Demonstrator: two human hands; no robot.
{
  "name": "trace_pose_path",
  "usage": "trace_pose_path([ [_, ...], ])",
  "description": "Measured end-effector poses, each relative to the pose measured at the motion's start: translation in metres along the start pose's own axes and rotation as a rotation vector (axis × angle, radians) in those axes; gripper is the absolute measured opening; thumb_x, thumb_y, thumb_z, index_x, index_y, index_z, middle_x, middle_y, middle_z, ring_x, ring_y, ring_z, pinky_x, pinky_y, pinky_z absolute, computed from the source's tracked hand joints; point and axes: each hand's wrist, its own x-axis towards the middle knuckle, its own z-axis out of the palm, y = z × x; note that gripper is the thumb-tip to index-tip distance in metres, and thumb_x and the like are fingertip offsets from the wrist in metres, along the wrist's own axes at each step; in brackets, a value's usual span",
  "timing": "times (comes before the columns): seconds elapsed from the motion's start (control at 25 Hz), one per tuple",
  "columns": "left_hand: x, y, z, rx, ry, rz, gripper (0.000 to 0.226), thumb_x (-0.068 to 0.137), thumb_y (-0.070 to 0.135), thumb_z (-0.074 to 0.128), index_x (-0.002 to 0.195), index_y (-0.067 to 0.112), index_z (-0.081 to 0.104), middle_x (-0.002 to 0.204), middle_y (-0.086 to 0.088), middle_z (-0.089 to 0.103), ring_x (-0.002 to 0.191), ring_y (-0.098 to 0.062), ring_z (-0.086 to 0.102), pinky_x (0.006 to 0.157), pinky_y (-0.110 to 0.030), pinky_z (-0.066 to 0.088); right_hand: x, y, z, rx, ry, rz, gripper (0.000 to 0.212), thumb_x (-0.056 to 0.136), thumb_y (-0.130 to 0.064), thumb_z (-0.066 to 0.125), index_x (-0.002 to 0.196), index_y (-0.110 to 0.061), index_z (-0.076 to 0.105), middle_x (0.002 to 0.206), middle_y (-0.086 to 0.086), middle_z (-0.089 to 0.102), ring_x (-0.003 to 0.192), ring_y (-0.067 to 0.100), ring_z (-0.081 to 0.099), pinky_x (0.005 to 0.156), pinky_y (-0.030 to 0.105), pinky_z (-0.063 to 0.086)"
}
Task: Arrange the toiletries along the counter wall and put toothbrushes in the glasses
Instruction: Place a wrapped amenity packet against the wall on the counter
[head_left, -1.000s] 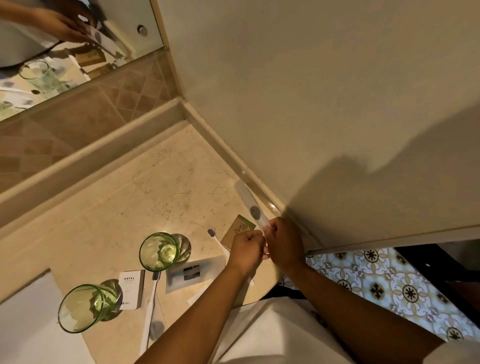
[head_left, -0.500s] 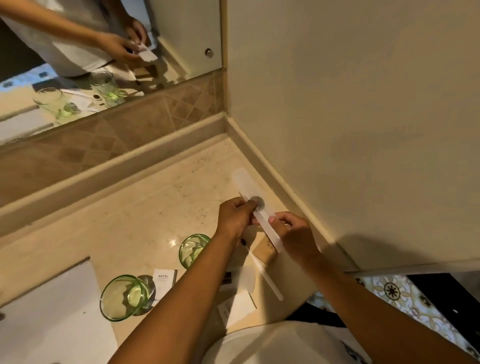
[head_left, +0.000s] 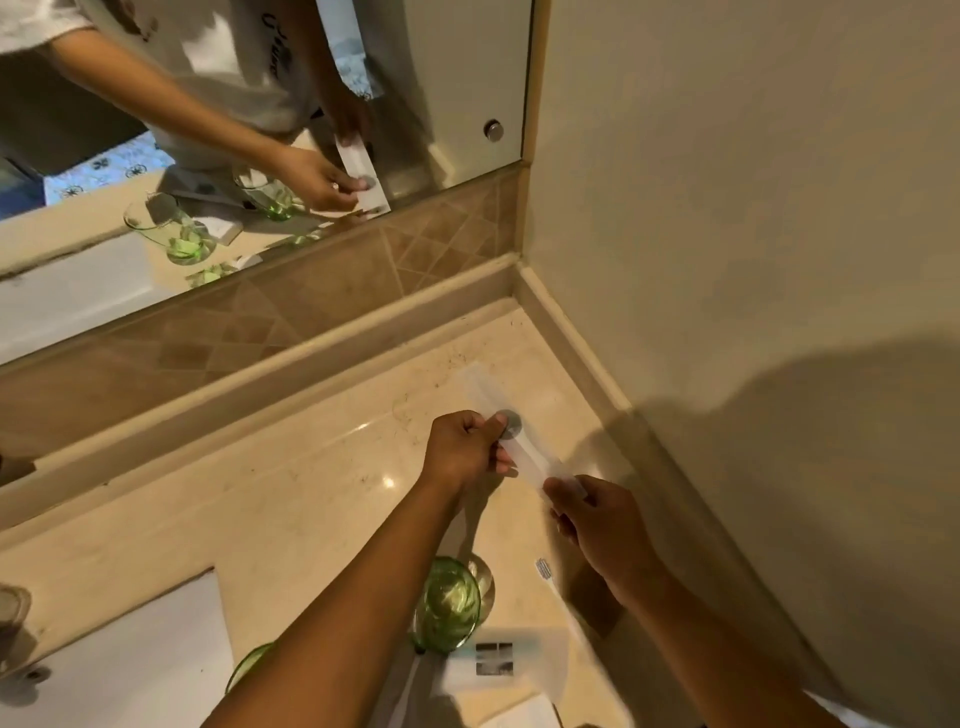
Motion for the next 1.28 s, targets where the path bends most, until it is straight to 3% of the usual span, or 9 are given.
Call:
trace_pose_path([
  [0.24, 0.058, 0.003, 0.01, 0.001, -0.046, -0.049, 0.029, 0.098, 0.014, 0.064, 0.075, -0.002, 0.064, 0.057, -0.016, 0.065, 0.042, -0.021, 0.062, 0.05, -0.026, 0.058, 0.044, 0.007, 0.011, -0.027, 0.113, -0.003, 0.032, 0.094, -0.028, 0.066, 0.067, -0.011, 0.067, 0.054, -0.002, 0.066, 0.049, 0.002, 0.059, 0.054, 0.012, 0.048],
  [0.36, 0.079, 0.004, 0.013, 0.004, -0.08, -0.053, 0.026, 0.099, 0.013, 0.062, 0.084, -0.008, 0.065, 0.056, -0.013, 0.067, 0.043, -0.02, 0.06, 0.046, -0.024, 0.053, 0.06, 0.011, 0.016, -0.034, 0.152, -0.006, 0.03, 0.094, -0.028, 0.066, 0.069, -0.013, 0.069, 0.058, -0.003, 0.069, 0.052, 0.002, 0.06, 0.055, 0.011, 0.048],
  [0.52, 0.103, 0.013, 0.017, 0.099, -0.1, -0.005, 0.037, 0.099, 0.015, 0.062, 0.089, -0.021, 0.061, 0.058, -0.022, 0.062, 0.039, -0.021, 0.051, 0.043, -0.025, 0.045, 0.074, 0.015, 0.022, 0.018, 0.214, -0.021, 0.026, 0.094, -0.026, 0.066, 0.074, -0.01, 0.071, 0.061, 0.003, 0.07, 0.056, 0.008, 0.064, 0.059, 0.018, 0.053],
  [0.76, 0.139, 0.022, 0.029, 0.238, -0.113, 0.058, 0.04, 0.094, 0.015, 0.064, 0.076, -0.021, 0.059, 0.06, -0.031, 0.065, 0.04, -0.027, 0.047, 0.05, -0.033, 0.043, 0.099, 0.017, 0.022, 0.028, 0.301, 0.043, 0.027, 0.093, -0.031, 0.066, 0.076, -0.01, 0.069, 0.056, 0.004, 0.066, 0.049, 0.011, 0.061, 0.053, 0.027, 0.051],
  [0.88, 0.15, 0.021, 0.033, 0.374, -0.048, 0.073, 0.038, 0.092, 0.019, 0.067, 0.067, -0.01, 0.063, 0.049, -0.011, 0.065, 0.04, -0.022, 0.056, 0.051, -0.03, 0.049, 0.108, 0.022, 0.018, -0.036, 0.339, 0.038, 0.022, 0.093, -0.031, 0.065, 0.08, -0.014, 0.068, 0.056, -0.003, 0.064, 0.049, 0.009, 0.058, 0.055, 0.029, 0.048],
  [1.0, 0.152, 0.02, 0.031, 0.613, -0.02, 0.159, 0.042, 0.093, 0.028, 0.065, 0.059, 0.003, 0.068, 0.048, 0.0, 0.067, 0.046, -0.011, 0.061, 0.056, -0.025, 0.05, 0.108, 0.025, 0.014, -0.142, 0.346, 0.044, 0.021, 0.094, -0.03, 0.064, 0.106, -0.014, 0.071, 0.073, -0.006, 0.071, 0.062, 0.004, 0.066, 0.06, 0.021, 0.051],
  [1.12, 0.153, 0.013, 0.026, 0.785, -0.008, 0.264, 0.044, 0.092, 0.04, 0.065, 0.059, 0.011, 0.065, 0.051, 0.0, 0.066, 0.053, -0.015, 0.063, 0.052, -0.029, 0.047, 0.107, 0.024, 0.013, -0.13, 0.38, 0.081, 0.036, 0.096, -0.033, 0.062, 0.129, -0.02, 0.062, 0.081, -0.001, 0.074, 0.057, 0.008, 0.067, 0.051, 0.018, 0.052],
  [1.2, 0.151, 0.008, 0.023, 0.919, 0.055, 0.364, 0.036, 0.092, 0.045, 0.063, 0.069, 0.017, 0.061, 0.063, 0.003, 0.064, 0.062, -0.018, 0.06, 0.055, -0.037, 0.049, 0.106, 0.022, 0.013, -0.152, 0.397, 0.065, 0.037, 0.096, -0.037, 0.059, 0.13, -0.022, 0.06, 0.079, -0.003, 0.074, 0.055, 0.008, 0.065, 0.048, 0.016, 0.051],
  [1.28, 0.151, 0.004, 0.018, 1.07, 0.136, 0.596, 0.027, 0.094, 0.045, 0.061, 0.085, 0.019, 0.062, 0.085, 0.005, 0.062, 0.078, -0.017, 0.056, 0.063, -0.036, 0.049, 0.103, 0.02, 0.016, -0.279, 0.369, -0.055, 0.037, 0.095, -0.042, 0.055, 0.124, -0.021, 0.064, 0.089, -0.007, 0.073, 0.066, 0.004, 0.066, 0.056, 0.013, 0.051],
])
